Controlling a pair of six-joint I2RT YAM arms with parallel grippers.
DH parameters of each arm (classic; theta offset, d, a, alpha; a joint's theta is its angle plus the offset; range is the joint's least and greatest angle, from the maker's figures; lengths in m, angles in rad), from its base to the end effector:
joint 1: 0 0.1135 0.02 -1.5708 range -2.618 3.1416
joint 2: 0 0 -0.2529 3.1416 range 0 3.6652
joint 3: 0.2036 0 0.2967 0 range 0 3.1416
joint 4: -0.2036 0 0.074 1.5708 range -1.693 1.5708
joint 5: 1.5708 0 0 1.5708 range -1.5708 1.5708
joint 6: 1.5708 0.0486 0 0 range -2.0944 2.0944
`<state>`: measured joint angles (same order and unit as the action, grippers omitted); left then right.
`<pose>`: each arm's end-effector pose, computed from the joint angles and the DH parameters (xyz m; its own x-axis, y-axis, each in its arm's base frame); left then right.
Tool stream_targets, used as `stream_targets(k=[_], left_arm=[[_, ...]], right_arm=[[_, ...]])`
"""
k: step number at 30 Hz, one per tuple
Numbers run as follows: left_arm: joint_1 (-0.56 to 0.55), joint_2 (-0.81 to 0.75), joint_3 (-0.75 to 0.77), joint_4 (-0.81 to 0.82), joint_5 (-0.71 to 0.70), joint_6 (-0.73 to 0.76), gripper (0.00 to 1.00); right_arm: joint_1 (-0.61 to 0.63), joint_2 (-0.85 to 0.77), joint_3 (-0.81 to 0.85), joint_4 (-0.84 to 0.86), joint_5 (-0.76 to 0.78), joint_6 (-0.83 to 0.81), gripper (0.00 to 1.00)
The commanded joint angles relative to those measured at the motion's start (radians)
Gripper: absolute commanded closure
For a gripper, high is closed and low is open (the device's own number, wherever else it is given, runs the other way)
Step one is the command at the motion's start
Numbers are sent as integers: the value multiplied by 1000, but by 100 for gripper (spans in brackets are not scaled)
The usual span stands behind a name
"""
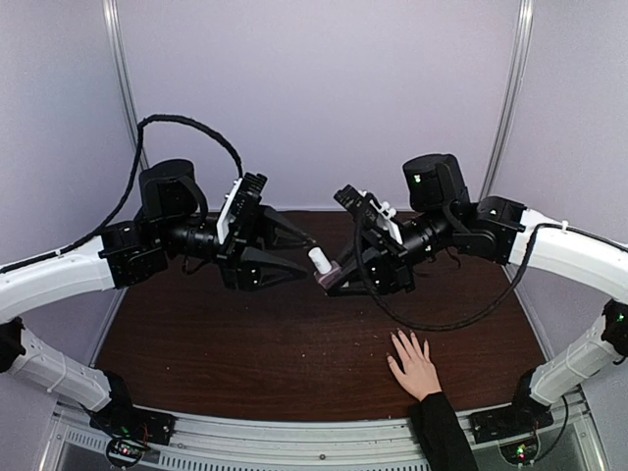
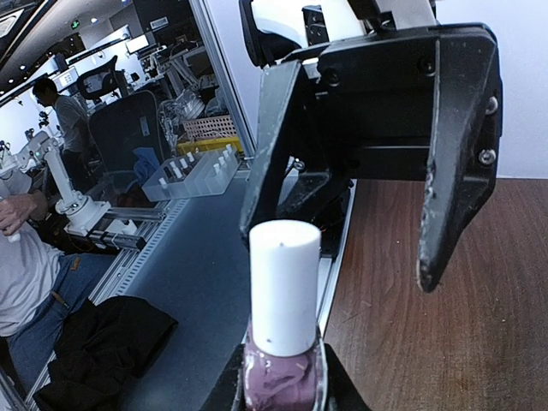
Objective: Paint the nails
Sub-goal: Unscrew the cap of the nail polish bottle.
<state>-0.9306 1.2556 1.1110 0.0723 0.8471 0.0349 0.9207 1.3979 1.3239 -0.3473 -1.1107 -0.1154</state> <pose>0.1761 -0.2974 0.3638 -0.0090 0.0508 -0.9987 0.9784 -0.2058 -0.0193 0.1820 0.3113 0.3619 -0.1482 -0.2794 -0.9487 -0.8712 -0.4171 0.2589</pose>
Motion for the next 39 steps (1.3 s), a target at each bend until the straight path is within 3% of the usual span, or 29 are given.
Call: stream_targets(k=[1, 13, 24, 30, 39], left_arm=[[-13, 12, 30, 115, 54, -29, 49], [-25, 42, 30, 168, 91, -73, 68], [-25, 39, -5, 183, 66, -95, 91], [-25, 18, -12, 162, -36, -108, 100], [-24, 50, 28, 101, -198, -171, 100]], right_arm=[[9, 12, 31, -2, -36, -11, 99], [13, 39, 25, 63, -57, 36, 100], [12, 41, 11, 133, -39, 97, 98], [10, 17, 7, 124, 105, 76, 100], [10, -25, -10, 126, 338, 37, 100]])
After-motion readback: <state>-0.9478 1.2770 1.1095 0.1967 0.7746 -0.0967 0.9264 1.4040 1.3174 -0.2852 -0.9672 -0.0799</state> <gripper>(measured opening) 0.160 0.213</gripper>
